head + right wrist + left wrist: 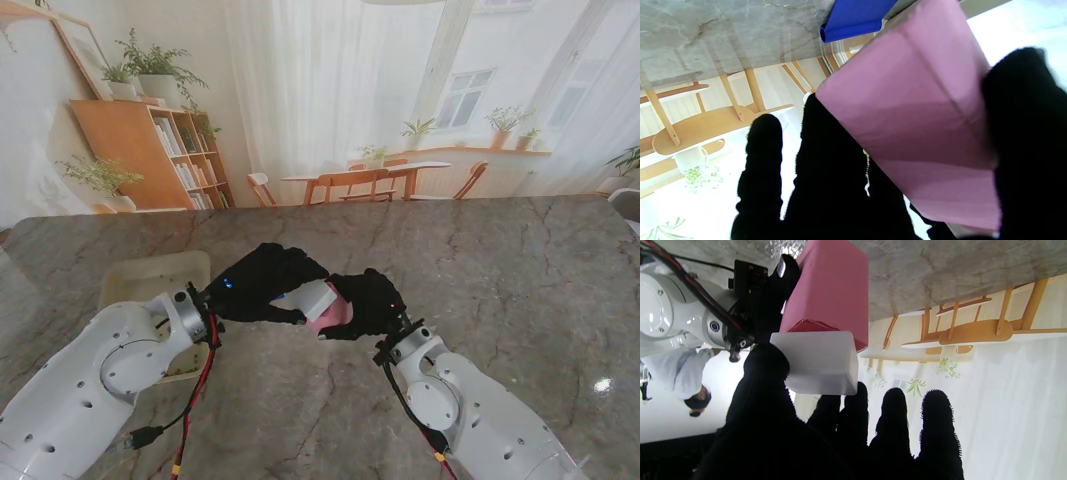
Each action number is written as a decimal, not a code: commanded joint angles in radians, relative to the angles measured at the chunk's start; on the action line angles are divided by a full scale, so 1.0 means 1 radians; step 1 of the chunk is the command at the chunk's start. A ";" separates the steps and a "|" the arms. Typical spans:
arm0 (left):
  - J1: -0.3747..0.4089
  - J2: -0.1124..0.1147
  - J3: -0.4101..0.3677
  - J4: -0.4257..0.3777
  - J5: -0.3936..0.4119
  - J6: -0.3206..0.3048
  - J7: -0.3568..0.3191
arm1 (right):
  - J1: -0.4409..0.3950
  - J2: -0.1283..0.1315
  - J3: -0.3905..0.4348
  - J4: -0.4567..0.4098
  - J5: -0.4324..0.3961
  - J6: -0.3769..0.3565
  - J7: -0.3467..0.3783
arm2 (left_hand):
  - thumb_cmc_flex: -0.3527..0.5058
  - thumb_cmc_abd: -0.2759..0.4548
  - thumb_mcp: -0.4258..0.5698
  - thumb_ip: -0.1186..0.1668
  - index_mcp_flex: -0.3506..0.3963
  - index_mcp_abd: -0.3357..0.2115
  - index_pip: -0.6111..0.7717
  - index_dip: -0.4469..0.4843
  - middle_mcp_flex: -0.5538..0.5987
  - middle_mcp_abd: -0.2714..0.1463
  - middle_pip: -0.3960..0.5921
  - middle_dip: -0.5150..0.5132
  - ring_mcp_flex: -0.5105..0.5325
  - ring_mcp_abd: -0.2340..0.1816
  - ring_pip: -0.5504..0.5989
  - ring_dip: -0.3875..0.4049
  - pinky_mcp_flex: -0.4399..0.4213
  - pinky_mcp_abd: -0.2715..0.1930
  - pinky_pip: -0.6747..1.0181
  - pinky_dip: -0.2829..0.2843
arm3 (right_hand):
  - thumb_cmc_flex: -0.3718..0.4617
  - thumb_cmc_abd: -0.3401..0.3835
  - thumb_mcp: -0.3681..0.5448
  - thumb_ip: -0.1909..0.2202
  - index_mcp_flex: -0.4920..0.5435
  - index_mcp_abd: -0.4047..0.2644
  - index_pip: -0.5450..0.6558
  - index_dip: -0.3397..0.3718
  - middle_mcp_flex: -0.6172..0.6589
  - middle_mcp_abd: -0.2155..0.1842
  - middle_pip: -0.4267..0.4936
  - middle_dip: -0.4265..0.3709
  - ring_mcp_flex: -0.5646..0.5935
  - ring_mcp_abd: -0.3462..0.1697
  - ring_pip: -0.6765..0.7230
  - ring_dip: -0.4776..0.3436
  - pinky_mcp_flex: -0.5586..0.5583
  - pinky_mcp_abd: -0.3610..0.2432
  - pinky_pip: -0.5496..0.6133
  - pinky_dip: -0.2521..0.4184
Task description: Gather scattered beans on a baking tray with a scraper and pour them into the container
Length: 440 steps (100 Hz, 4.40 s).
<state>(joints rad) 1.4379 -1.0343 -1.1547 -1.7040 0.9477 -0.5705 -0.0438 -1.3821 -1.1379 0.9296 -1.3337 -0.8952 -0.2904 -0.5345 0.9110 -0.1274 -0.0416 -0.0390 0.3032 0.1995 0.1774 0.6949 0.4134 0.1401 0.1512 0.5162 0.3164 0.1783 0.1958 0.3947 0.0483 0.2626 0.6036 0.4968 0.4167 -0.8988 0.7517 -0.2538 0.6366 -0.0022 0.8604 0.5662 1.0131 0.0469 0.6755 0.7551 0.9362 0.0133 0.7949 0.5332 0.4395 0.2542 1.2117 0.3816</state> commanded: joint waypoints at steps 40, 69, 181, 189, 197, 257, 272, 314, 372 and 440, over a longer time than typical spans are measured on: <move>0.005 -0.028 0.083 -0.009 0.010 0.179 0.082 | -0.014 -0.006 0.001 -0.022 -0.002 0.018 -0.001 | -0.009 0.069 0.009 0.001 0.189 -0.042 0.238 0.246 0.368 -0.166 0.741 0.704 0.267 -0.021 0.399 0.517 0.078 -0.021 0.248 0.215 | 0.295 0.170 0.213 0.100 0.053 -0.287 0.193 0.048 0.059 -0.154 0.133 0.050 0.011 -0.044 -0.001 0.014 0.000 0.001 -0.003 -0.007; 0.031 -0.035 0.145 -0.069 0.046 0.393 0.088 | -0.020 -0.008 0.003 -0.026 -0.001 0.025 -0.011 | -0.041 0.092 0.007 0.003 0.238 0.023 0.256 0.233 0.547 -0.192 1.103 0.818 0.374 -0.021 0.732 0.653 0.132 0.031 0.426 0.328 | 0.294 0.167 0.217 0.098 0.054 -0.285 0.191 0.048 0.061 -0.150 0.134 0.050 0.012 -0.042 0.005 0.017 -0.001 0.003 0.000 -0.006; 0.249 -0.016 -0.192 -0.231 0.108 0.150 0.036 | -0.039 -0.002 0.018 -0.052 -0.017 0.021 -0.006 | -0.087 0.088 0.011 0.019 -0.169 0.198 -0.191 -0.378 -0.227 0.077 -0.116 -0.206 -0.203 0.025 -0.113 -0.111 -0.101 0.014 -0.257 0.021 | 0.293 0.184 0.204 0.098 0.044 -0.296 0.189 0.052 0.050 -0.162 0.131 0.049 0.005 -0.050 -0.004 0.011 -0.004 -0.004 -0.003 -0.008; 0.226 -0.009 -0.185 -0.202 0.140 0.099 0.038 | -0.038 -0.002 0.015 -0.052 -0.018 0.018 -0.006 | -0.089 0.068 0.017 0.024 -0.163 0.212 -0.209 -0.465 -0.259 0.086 -0.113 -0.206 -0.221 0.028 -0.102 -0.109 -0.101 0.007 -0.250 0.007 | 0.293 0.183 0.203 0.100 0.045 -0.298 0.190 0.052 0.050 -0.165 0.131 0.049 0.005 -0.052 -0.006 0.010 -0.003 -0.003 -0.003 -0.008; 0.192 -0.002 -0.166 -0.174 0.178 0.062 0.045 | -0.036 -0.002 0.012 -0.052 -0.018 0.013 -0.006 | -0.092 0.068 0.017 0.022 -0.163 0.220 -0.206 -0.484 -0.272 0.095 -0.114 -0.206 -0.228 0.033 -0.100 -0.108 -0.102 0.002 -0.242 0.004 | 0.292 0.184 0.202 0.100 0.043 -0.300 0.189 0.051 0.051 -0.165 0.131 0.049 0.006 -0.053 -0.007 0.010 -0.003 -0.004 -0.003 -0.008; 0.028 -0.005 -0.002 -0.027 0.117 0.018 0.072 | -0.031 -0.001 0.003 -0.048 -0.025 0.000 -0.012 | -0.022 0.024 0.019 0.005 -0.007 0.035 0.012 -0.001 0.085 -0.095 0.103 0.182 0.059 -0.046 0.042 0.094 0.003 -0.025 0.066 0.088 | 0.293 0.181 0.203 0.101 0.046 -0.298 0.192 0.051 0.053 -0.163 0.131 0.049 0.008 -0.051 -0.009 0.011 -0.001 -0.004 -0.005 -0.009; 0.027 -0.010 0.017 -0.023 0.095 0.043 0.079 | -0.033 -0.001 0.003 -0.052 -0.026 0.007 -0.012 | -0.010 0.018 0.019 0.003 0.092 -0.076 0.146 0.225 0.211 -0.161 0.325 0.447 0.183 -0.089 0.143 0.266 0.052 -0.049 0.139 0.149 | 0.296 0.180 0.205 0.101 0.047 -0.292 0.191 0.050 0.054 -0.157 0.132 0.050 0.008 -0.048 -0.005 0.013 -0.001 -0.001 -0.004 -0.009; 0.070 -0.037 0.128 -0.081 0.061 0.396 0.126 | -0.037 -0.004 0.002 -0.053 -0.022 0.020 -0.017 | -0.068 0.103 0.007 0.005 0.290 -0.018 0.745 0.488 0.521 -0.170 1.078 0.842 0.351 -0.008 0.723 0.673 0.103 0.042 0.402 0.336 | 0.298 0.173 0.210 0.100 0.051 -0.286 0.192 0.050 0.056 -0.149 0.135 0.048 0.008 -0.041 0.005 0.016 -0.003 0.004 0.002 -0.006; 0.051 -0.058 0.264 -0.145 0.083 0.771 0.107 | -0.038 -0.004 0.001 -0.054 -0.020 0.022 -0.014 | -0.027 0.098 0.005 0.006 0.330 0.094 0.504 0.296 0.498 -0.018 0.886 0.687 0.302 0.135 0.670 0.545 0.048 0.135 0.414 0.319 | 0.297 0.170 0.213 0.099 0.051 -0.281 0.191 0.050 0.056 -0.148 0.137 0.046 0.008 -0.041 0.009 0.016 -0.003 0.005 0.003 -0.006; 0.229 -0.053 0.034 -0.280 0.155 0.614 0.212 | -0.044 0.001 0.009 -0.064 -0.024 0.022 0.005 | -0.100 0.191 0.006 0.009 -0.052 0.185 -0.096 -0.180 -0.038 0.139 -0.069 -0.101 -0.057 0.107 -0.042 0.037 -0.095 0.099 -0.073 0.131 | 0.297 0.179 0.206 0.099 0.048 -0.287 0.192 0.052 0.052 -0.153 0.136 0.047 0.005 -0.044 0.004 0.012 -0.005 0.003 0.000 -0.006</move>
<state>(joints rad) 1.6562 -1.0903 -1.1055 -1.9677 1.1151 0.0510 0.1514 -1.4246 -1.1356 0.9378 -1.3955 -0.9181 -0.2633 -0.5423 0.7919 -0.0037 -0.0538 -0.0393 0.2929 0.3864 0.0936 0.5148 0.4133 0.3008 0.0994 0.4280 0.3033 0.3182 0.1847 0.4526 -0.0222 0.3959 0.5695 0.6610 0.4498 -0.8872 0.7511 -0.2541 0.6380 0.0745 0.8626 0.5646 1.0125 0.0623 0.6682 0.7561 0.9376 0.0228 0.7935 0.5363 0.4404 0.2539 1.2092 0.3816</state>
